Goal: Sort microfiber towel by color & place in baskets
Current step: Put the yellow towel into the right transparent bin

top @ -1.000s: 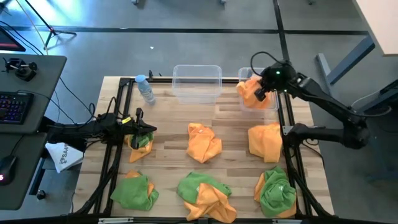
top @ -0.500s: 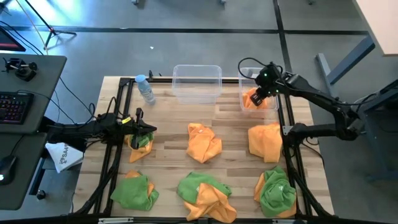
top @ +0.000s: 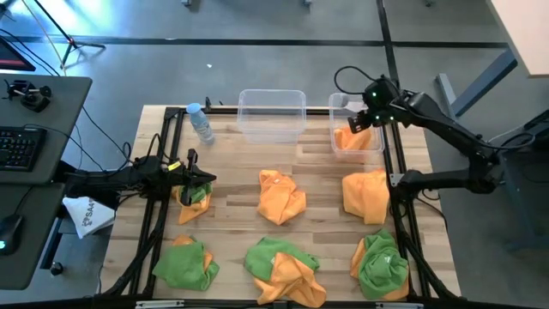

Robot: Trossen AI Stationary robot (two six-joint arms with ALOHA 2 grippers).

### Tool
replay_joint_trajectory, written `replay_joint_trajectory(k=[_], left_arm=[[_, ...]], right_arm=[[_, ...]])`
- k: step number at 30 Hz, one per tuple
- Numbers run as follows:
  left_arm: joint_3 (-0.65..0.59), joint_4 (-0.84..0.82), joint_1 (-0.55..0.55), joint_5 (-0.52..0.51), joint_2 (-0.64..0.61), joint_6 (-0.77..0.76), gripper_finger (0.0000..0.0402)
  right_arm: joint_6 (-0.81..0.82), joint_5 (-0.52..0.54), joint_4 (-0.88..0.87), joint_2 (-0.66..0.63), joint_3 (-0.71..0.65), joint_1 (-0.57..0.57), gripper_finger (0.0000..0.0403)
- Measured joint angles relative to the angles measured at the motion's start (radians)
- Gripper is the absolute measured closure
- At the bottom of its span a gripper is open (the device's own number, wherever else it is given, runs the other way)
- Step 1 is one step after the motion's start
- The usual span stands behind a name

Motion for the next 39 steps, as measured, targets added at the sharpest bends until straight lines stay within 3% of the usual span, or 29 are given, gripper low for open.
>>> replay_joint_trajectory(k=[6, 17, 22, 29, 35, 39], left_arm=[[0.0, 0.0, 0.0, 0.0, 0.0, 0.0, 0.0401], [0.0, 0.0, 0.0, 0.0, 0.0, -0.004, 0.0402], [0.0, 0.004, 0.0, -0.001, 0.0, -0.056, 0.0401], [0.0, 0.028, 0.0, -0.01, 0.0, -0.126, 0.0402], [0.0, 0.075, 0.0, -0.013, 0.0, -0.166, 0.0402], [0.001, 0.116, 0.0, -0.017, 0.009, -0.167, 0.0402]], right_arm=[[0.169, 0.053, 0.003, -0.038, 0.017, 0.249, 0.0391], [0.444, 0.426, 0.082, -0.073, 0.002, 0.797, 0.0397], [0.422, 0.527, 0.175, -0.063, -0.087, 0.97, 0.0401], [0.427, 0.476, 0.29, -0.059, -0.256, 1.079, 0.0401], [0.59, 0.392, 0.36, -0.059, -0.351, 1.093, 0.0402], [0.598, 0.391, 0.397, -0.059, -0.372, 1.092, 0.0402]])
